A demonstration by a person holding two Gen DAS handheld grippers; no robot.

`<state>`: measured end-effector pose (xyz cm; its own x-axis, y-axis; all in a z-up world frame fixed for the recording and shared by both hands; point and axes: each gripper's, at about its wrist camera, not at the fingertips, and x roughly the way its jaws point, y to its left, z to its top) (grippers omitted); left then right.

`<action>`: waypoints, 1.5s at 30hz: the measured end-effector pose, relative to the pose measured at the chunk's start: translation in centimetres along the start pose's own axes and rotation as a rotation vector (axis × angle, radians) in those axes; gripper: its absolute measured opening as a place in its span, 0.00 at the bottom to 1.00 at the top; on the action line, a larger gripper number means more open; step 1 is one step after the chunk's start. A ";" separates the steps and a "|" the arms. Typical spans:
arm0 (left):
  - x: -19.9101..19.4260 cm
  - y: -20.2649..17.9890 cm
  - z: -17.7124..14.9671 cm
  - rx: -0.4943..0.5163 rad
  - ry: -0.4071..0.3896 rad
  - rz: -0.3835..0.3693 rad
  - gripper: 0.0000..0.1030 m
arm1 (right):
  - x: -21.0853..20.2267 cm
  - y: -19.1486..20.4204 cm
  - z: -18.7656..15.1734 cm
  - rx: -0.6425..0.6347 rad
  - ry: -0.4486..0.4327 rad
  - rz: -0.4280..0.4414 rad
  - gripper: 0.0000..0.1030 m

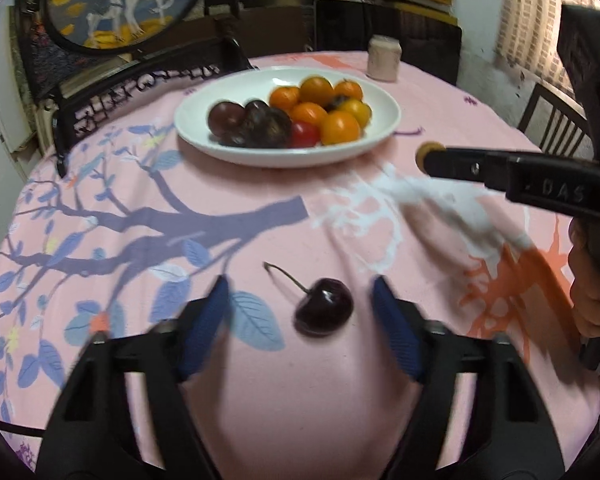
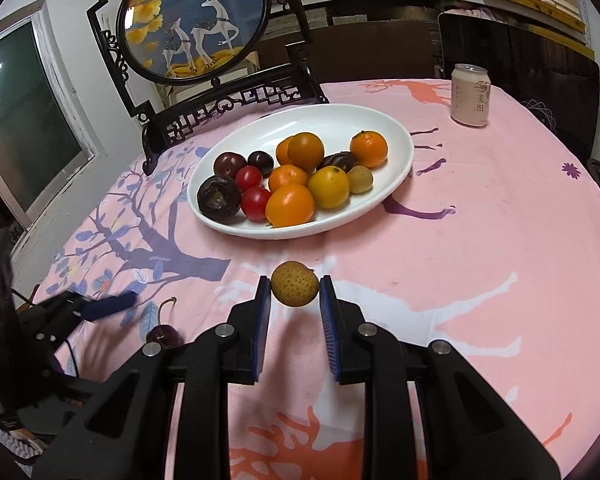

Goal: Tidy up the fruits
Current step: 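Grasp the cherry with the left gripper while the right carries the small fruit to the plate, then release the cherry and small fruit onto the white plate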

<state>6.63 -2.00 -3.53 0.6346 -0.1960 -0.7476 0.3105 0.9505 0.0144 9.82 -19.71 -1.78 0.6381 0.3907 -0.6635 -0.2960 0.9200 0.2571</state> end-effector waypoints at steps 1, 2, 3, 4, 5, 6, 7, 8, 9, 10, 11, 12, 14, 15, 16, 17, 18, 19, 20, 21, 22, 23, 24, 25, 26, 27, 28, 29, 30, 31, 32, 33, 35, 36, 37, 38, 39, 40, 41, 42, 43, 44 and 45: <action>0.4 0.0 0.0 0.000 0.014 -0.011 0.50 | 0.0 0.1 0.0 -0.003 0.001 0.006 0.24; 0.6 -0.1 0.0 0.001 0.025 -0.019 0.44 | -0.1 0.2 0.0 -0.003 0.000 0.006 0.24; 0.8 -0.1 0.0 0.001 0.033 -0.031 0.40 | -0.1 0.2 0.0 -0.002 0.000 0.006 0.24; 0.9 -0.2 0.0 0.003 0.035 -0.040 0.39 | -0.1 0.2 0.0 -0.001 -0.001 0.007 0.24; 1.0 -0.3 0.0 0.004 0.032 -0.043 0.37 | -0.1 0.2 0.0 0.000 -0.001 0.006 0.24; 1.0 -0.3 0.1 0.006 0.031 -0.052 0.34 | -0.1 0.1 0.0 0.001 -0.001 0.006 0.24; 1.0 -0.4 0.0 0.008 0.034 -0.059 0.32 | -0.1 0.1 0.0 0.001 0.000 0.006 0.24; 1.0 -0.4 0.0 0.009 0.034 -0.061 0.30 | -0.1 0.1 0.0 0.001 0.001 0.007 0.24; 0.9 -0.4 0.1 0.010 0.030 -0.062 0.30 | 0.0 0.0 0.0 0.002 0.003 0.007 0.24; 0.8 -0.4 0.1 0.007 0.023 -0.065 0.30 | 0.0 0.0 0.0 0.002 0.003 0.007 0.24; 0.6 -0.4 0.1 0.003 0.016 -0.063 0.30 | 0.0 0.0 0.0 0.003 0.002 0.006 0.24; 0.4 -0.2 0.2 -0.004 0.004 -0.055 0.30 | 0.0 0.0 0.0 0.004 0.002 0.005 0.24; -0.2 0.5 0.4 -0.028 -0.026 -0.034 0.30 | 0.0 -0.2 0.0 0.008 0.000 0.001 0.24; -0.6 0.9 0.5 -0.047 -0.041 -0.019 0.30 | -0.1 -0.3 0.0 0.011 -0.001 0.000 0.24; -0.8 1.4 0.7 -0.064 -0.055 -0.005 0.30 | -0.1 -0.4 0.1 0.015 -0.003 -0.001 0.24; -1.0 1.9 0.9 -0.076 -0.066 0.012 0.30 | -0.2 -0.6 0.1 0.021 -0.008 -0.002 0.24; -1.1 2.3 1.3 -0.087 -0.073 0.029 0.30 | -0.4 -0.7 0.2 0.027 -0.013 -0.003 0.24; -1.1 2.7 1.7 -0.096 -0.077 0.044 0.30 | -0.5 -0.9 0.3 0.036 -0.021 -0.002 0.24; -1.0 3.0 2.3 -0.104 -0.081 0.060 0.30 | -0.7 -1.1 0.4 0.042 -0.027 0.001 0.24; -1.0 3.2 3.0 -0.110 -0.086 0.068 0.30 | -0.8 -1.3 0.5 0.049 -0.034 0.004 0.24; -0.9 3.4 4.1 -0.114 -0.093 0.068 0.30 | -1.0 -1.4 0.8 0.057 -0.046 0.004 0.24; -0.9 3.4 5.0 -0.112 -0.100 0.073 0.30 | -1.2 -1.5 1.3 0.057 -0.058 0.005 0.24; -0.8 3.3 6.3 -0.106 -0.113 0.083 0.30 | -1.3 -1.5 1.6 0.055 -0.066 0.005 0.24; -0.8 3.3 7.3 -0.104 -0.122 0.088 0.30 | -1.5 -1.5 2.4 0.052 -0.080 0.003 0.24; -0.6 3.4 8.6 -0.104 -0.132 0.091 0.30 | -1.5 -1.5 3.0 0.052 -0.088 0.002 0.24; -0.4 3.5 9.5 -0.107 -0.140 0.093 0.30 | -1.4 -1.4 3.7 0.052 -0.095 0.007 0.24; -0.1 3.6 10.6 -0.112 -0.150 0.098 0.30 | -1.1 -1.3 4.6 0.052 -0.100 0.019 0.24; 0.4 3.6 11.5 -0.119 -0.155 0.099 0.30 | -0.6 -1.2 5.5 0.049 -0.099 0.027 0.24; 1.0 3.7 12.4 -0.128 -0.154 0.094 0.30 | -0.2 -1.2 6.0 0.048 -0.094 0.029 0.24; 1.9 3.9 13.3 -0.136 -0.147 0.090 0.30 | 0.9 -0.9 6.9 0.045 -0.078 0.031 0.24; 2.5 3.9 13.8 -0.139 -0.143 0.096 0.30 | 1.6 -0.7 7.3 0.042 -0.068 0.033 0.24; 3.2 4.0 14.3 -0.142 -0.138 0.105 0.30 | 2.5 -0.5 7.8 0.041 -0.057 0.035 0.24; 4.8 4.3 14.9 -0.154 -0.120 0.116 0.32 | 4.0 -0.3 8.5 0.046 -0.044 0.052 0.25; 5.5 4.6 15.0 -0.167 -0.116 0.115 0.43 | 4.8 -0.2 8.8 0.050 -0.031 0.068 0.25; 6.0 4.9 15.0 -0.183 -0.112 0.107 0.49 | 5.7 -0.4 8.9 0.061 -0.011 0.087 0.30; 6.3 5.2 14.9 -0.191 -0.111 0.107 0.57 | 6.0 -0.6 8.9 0.067 -0.003 0.093 0.33; 6.5 5.4 14.8 -0.191 -0.110 0.114 0.58 | 6.3 -0.9 8.8 0.073 0.003 0.095 0.37; 6.7 5.5 14.7 -0.185 -0.107 0.122 0.58 | 6.4 -1.3 8.7 0.078 -0.002 0.090 0.38; 6.6 5.8 14.6 -0.191 -0.105 0.124 0.59 | 6.4 -1.7 8.6 0.085 -0.006 0.087 0.38; 6.5 6.2 14.6 -0.208 -0.108 0.124 0.65 | 6.3 -2.0 8.6 0.095 -0.006 0.092 0.38; 6.2 6.6 14.5 -0.231 -0.114 0.123 0.68 | 6.0 -2.4 8.6 0.112 -0.007 0.101 0.38; 5.9 6.9 14.3 -0.249 -0.123 0.121 0.72 | 5.7 -2.7 8.6 0.126 -0.011 0.109 0.38; 5.5 7.1 14.2 -0.261 -0.131 0.118 0.75 | 5.2 -2.8 8.6 0.134 -0.018 0.115 0.38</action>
<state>22.35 0.29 1.91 0.7464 -0.0941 -0.6588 0.0483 0.9950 -0.0875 20.11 -20.00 0.05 0.6186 0.4930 -0.6118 -0.2713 0.8648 0.4225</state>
